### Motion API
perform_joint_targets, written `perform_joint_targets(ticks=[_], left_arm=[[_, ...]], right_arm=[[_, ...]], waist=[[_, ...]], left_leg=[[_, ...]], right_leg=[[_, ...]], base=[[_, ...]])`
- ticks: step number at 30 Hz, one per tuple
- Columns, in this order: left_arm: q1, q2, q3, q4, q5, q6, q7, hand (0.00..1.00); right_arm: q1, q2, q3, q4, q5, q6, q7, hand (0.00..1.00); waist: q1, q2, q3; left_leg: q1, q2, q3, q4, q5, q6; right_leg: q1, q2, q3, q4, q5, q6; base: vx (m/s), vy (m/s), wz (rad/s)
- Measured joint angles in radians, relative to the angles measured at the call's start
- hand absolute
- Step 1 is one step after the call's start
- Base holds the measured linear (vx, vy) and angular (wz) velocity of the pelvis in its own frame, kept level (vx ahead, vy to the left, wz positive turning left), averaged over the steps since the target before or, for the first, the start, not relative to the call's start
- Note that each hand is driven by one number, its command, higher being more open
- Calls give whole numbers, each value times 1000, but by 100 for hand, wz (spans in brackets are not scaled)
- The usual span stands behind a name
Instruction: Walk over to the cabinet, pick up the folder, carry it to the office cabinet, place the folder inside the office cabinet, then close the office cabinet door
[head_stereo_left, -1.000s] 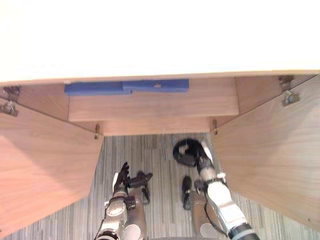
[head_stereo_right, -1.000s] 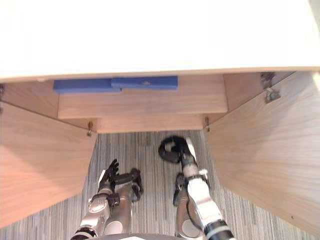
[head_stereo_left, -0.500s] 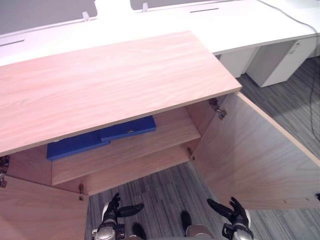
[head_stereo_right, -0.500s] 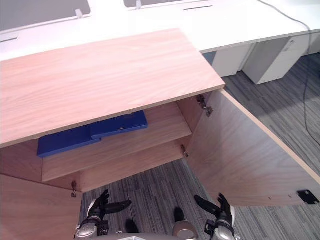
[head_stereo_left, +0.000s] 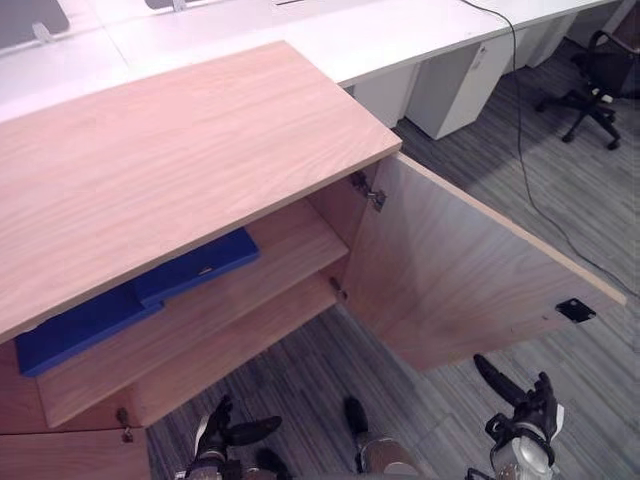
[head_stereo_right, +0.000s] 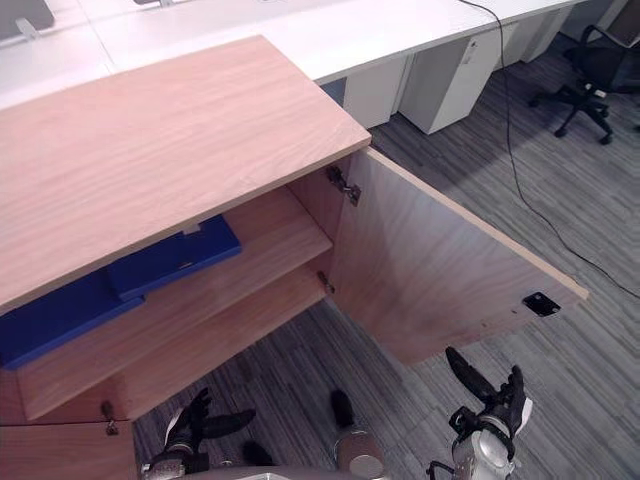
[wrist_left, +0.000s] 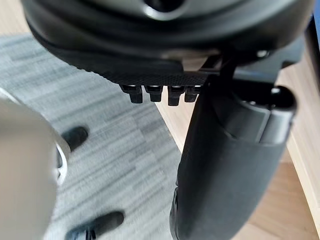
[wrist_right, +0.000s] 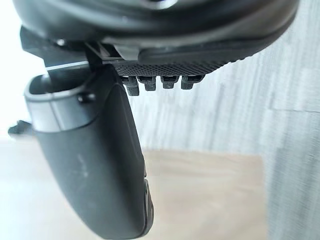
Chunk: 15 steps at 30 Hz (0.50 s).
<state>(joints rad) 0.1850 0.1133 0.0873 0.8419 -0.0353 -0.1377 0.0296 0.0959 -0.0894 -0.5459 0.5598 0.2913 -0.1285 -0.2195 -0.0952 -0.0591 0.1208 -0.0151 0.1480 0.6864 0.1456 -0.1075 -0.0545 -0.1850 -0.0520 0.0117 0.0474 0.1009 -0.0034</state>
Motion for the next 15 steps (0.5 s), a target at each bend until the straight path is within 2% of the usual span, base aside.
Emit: perform_joint_targets(ticks=[2, 7, 9, 12, 15], left_arm=[[0, -1, -1, -9, 0, -5, -13, 100], [-1, 26, -6, 3, 1, -7, -20, 100], [-4, 25, -8, 22, 9, -10, -21, 100], [-6, 21, -28, 36, 16, -13, -22, 100], [-18, 14, -47, 36, 15, -13, -24, 100]], right_arm=[[-71, -90, 7, 3, -1, -7, 6, 100], [-159, -264, 55, 66, -10, -10, 23, 100], [-190, -305, 81, 106, -8, -10, 21, 100], [-215, -358, 139, 116, 1, -14, 24, 100], [-229, -396, 184, 124, 2, -14, 26, 100]], waist=[[1, 21, 1], [28, 52, 13], [28, 62, 21], [24, 77, 36], [22, 86, 52]], left_leg=[[-15, -17, -14, 0, -3, -3], [-33, -41, -135, -3, 2, 11], [-40, -44, -168, 14, -1, 16], [-76, -67, -345, 43, -13, 8], [-93, -76, -371, 66, -34, 6]], right_leg=[[10, -10, 13, -59, 25, 35], [52, -19, -19, -132, 62, 49], [55, -23, -25, -132, 63, 50], [32, -31, -12, -130, 74, 63], [20, -39, -7, -122, 65, 70]], base=[[-23, -50, -9], [-28, -38, 15], [-29, -7, 11], [-72, -7, -8], [-131, 19, -5]])
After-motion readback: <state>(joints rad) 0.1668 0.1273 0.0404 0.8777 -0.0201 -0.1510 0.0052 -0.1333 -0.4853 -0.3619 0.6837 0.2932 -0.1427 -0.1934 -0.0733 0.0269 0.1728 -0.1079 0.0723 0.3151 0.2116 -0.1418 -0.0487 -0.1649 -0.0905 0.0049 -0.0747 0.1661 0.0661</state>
